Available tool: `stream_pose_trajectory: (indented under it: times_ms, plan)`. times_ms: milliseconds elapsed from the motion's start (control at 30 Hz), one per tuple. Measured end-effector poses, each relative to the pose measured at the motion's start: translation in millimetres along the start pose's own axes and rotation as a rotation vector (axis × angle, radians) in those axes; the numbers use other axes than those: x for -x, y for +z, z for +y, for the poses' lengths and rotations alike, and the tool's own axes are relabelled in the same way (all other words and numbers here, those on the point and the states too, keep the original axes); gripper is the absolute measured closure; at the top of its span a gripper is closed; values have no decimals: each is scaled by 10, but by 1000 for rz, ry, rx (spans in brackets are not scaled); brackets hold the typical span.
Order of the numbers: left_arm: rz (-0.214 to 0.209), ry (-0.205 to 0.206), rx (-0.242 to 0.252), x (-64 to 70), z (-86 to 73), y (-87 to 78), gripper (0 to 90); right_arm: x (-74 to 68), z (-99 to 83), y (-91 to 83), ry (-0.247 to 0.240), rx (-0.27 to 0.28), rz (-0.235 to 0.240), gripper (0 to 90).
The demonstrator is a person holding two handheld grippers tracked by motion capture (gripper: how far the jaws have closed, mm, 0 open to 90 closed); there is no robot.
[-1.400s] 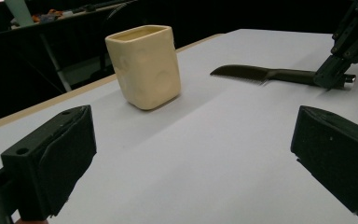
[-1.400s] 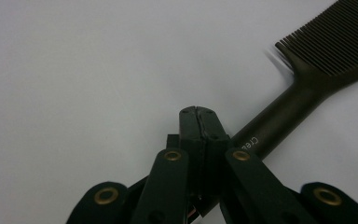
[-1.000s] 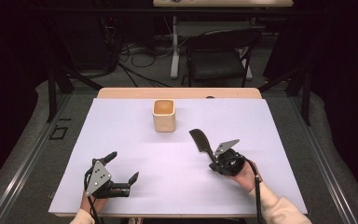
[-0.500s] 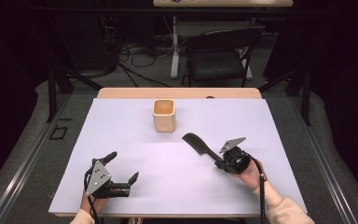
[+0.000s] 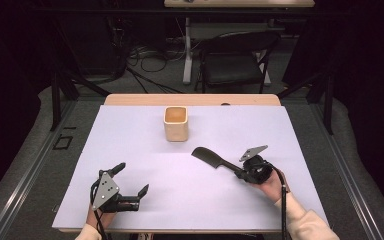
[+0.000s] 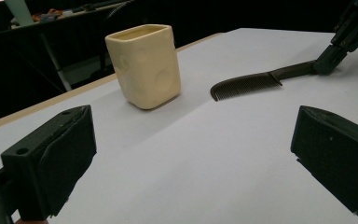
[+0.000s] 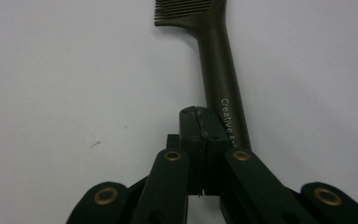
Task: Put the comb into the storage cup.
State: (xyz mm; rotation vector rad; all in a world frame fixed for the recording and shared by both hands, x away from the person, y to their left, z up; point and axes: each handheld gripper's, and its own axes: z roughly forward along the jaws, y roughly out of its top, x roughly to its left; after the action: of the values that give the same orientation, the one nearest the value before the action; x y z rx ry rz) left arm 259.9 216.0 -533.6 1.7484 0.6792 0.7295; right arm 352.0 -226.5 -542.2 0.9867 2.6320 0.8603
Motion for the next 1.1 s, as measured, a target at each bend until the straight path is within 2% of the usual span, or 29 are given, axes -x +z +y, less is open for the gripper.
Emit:
stream_pose_trajectory:
  times_ms: [200, 233, 333, 533, 733, 767, 800, 933, 1000, 1033, 1067, 1100]
  plan:
    - [-1, 1, -3, -1, 0, 1, 2, 49, -7, 7, 14, 9, -3, 900]
    - [-1, 1, -3, -1, 0, 1, 2, 56, -2, -4, 14, -6, -2, 900]
    - [-2, 1, -3, 0, 0, 3, 2, 60, -5, 3, 21, 11, -7, 900]
    - [-3, -1, -3, 0, 0, 7, 2, 71, 7, -15, 15, 6, 11, 891]
    - [-2, -2, -3, -3, -1, 5, 2, 14, 55, -87, -6, 13, 43, 761]
    - [-2, -2, -3, -3, -1, 6, 2, 14, 55, -87, -6, 13, 43, 761]
    - [-2, -1, -4, -2, -1, 6, 2, -5, 72, -94, -19, 11, 34, 715]
    - [-2, -5, -3, -4, -3, 8, 2, -31, 99, -117, -37, 2, 18, 627]
    - [-2, -5, -4, -5, -4, 8, 2, -45, 112, -134, -43, -12, 13, 534]
    - [-2, -5, -4, -4, -4, 9, 2, -45, 112, -134, -43, -12, 13, 534]
    - [-2, -4, -5, -4, -4, 9, 2, -61, 125, -149, -47, -15, -11, 440]
    - [-2, -4, -5, -4, -4, 9, 2, -61, 125, -149, -47, -15, -11, 440]
